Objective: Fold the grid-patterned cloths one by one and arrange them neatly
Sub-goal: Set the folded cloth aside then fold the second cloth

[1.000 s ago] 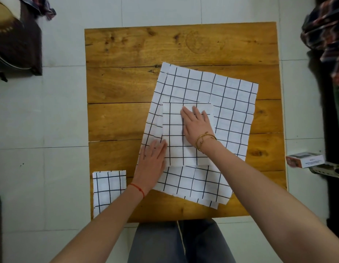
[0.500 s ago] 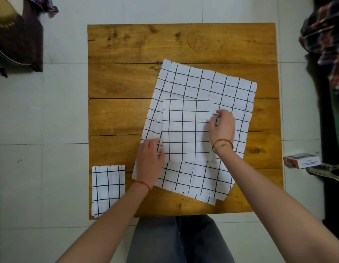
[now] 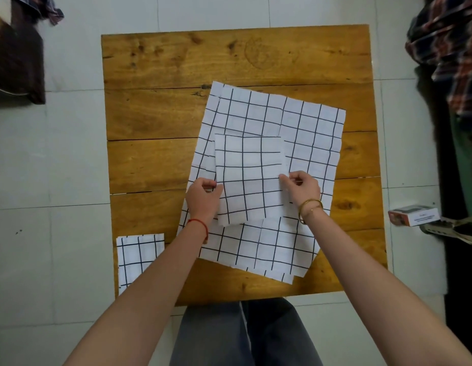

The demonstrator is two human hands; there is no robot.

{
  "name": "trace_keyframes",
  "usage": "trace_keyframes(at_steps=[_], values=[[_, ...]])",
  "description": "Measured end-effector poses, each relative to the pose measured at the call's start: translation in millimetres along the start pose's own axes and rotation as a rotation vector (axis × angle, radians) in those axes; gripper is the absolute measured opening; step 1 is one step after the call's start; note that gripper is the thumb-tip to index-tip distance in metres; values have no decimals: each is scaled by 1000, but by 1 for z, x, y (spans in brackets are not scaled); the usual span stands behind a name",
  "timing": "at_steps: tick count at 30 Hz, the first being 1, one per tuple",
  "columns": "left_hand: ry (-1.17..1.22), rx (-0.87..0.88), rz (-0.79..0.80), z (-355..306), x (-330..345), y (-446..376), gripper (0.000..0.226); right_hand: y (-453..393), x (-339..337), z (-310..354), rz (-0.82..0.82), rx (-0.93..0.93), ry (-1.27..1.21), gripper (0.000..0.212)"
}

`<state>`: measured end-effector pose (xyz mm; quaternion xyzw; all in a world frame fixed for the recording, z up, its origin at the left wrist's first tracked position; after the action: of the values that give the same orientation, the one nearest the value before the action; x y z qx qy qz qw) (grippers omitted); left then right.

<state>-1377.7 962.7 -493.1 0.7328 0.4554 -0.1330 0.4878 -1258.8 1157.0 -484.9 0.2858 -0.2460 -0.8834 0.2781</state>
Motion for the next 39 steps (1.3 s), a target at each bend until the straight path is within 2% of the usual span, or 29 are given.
trace_keyframes(at_steps=[4, 7, 9, 11, 13, 16, 18, 20, 23, 26, 28, 30, 32, 34, 36, 39], values=[[273, -17, 77, -10, -25, 16, 26, 6, -8, 6, 24, -33, -187, 19], [362, 83, 117, -19, -46, 28, 24, 11, -17, 12, 45, -49, -382, 28], [381, 168, 168, -24, -59, 35, 31, 15, -22, 19, 74, -84, -482, 18], [415, 245, 231, -27, -70, 42, 47, 23, -27, 30, 94, -147, -522, 8], [335, 327, 215, -30, -79, 48, 49, 30, -34, 41, 107, -261, -524, 13], [61, 445, 79, -39, -90, 55, 30, 44, -44, 55, 151, -406, -498, 17], [-17, 503, 34, -45, -96, 60, 17, 50, -49, 60, 171, -454, -508, 15], [-40, 503, 45, -48, -100, 63, 14, 52, -52, 64, 159, -455, -495, 17], [-50, 417, 129, -47, -97, 53, 21, 47, -49, 61, 76, -383, -421, 27], [20, 326, 177, -43, -79, 36, 25, 36, -36, 49, 11, -221, -332, 35], [23, 266, 182, -37, -60, 22, 23, 24, -27, 36, -25, -110, -214, 33], [-30, 223, 178, -28, -39, 9, 24, 13, -19, 25, -31, -11, -77, 25], [-188, 269, 118, -15, -23, -1, 33, 7, -9, 17, -3, 23, 45, 34], [-390, 395, 46, -6, -13, -1, 43, 7, 1, 14, -30, -81, 269, 42], [-565, 505, -11, -2, -7, 7, 52, 13, 13, 16, -30, -312, 513, 39], [-801, 584, -34, -1, 1, 19, 64, 25, 38, 18, 185, -692, 742, 43]])
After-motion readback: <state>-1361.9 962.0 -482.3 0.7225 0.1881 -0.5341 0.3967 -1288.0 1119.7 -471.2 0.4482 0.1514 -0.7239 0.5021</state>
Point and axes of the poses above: each hand's wrist, its own y-axis away from the middle knuckle, its own x-axis out of the palm, z = x × y, the point moved 1 cm from there along -y, towards the middle knuckle, and after that the axes turned 14 degrees about -y, right-handed, at the moved point
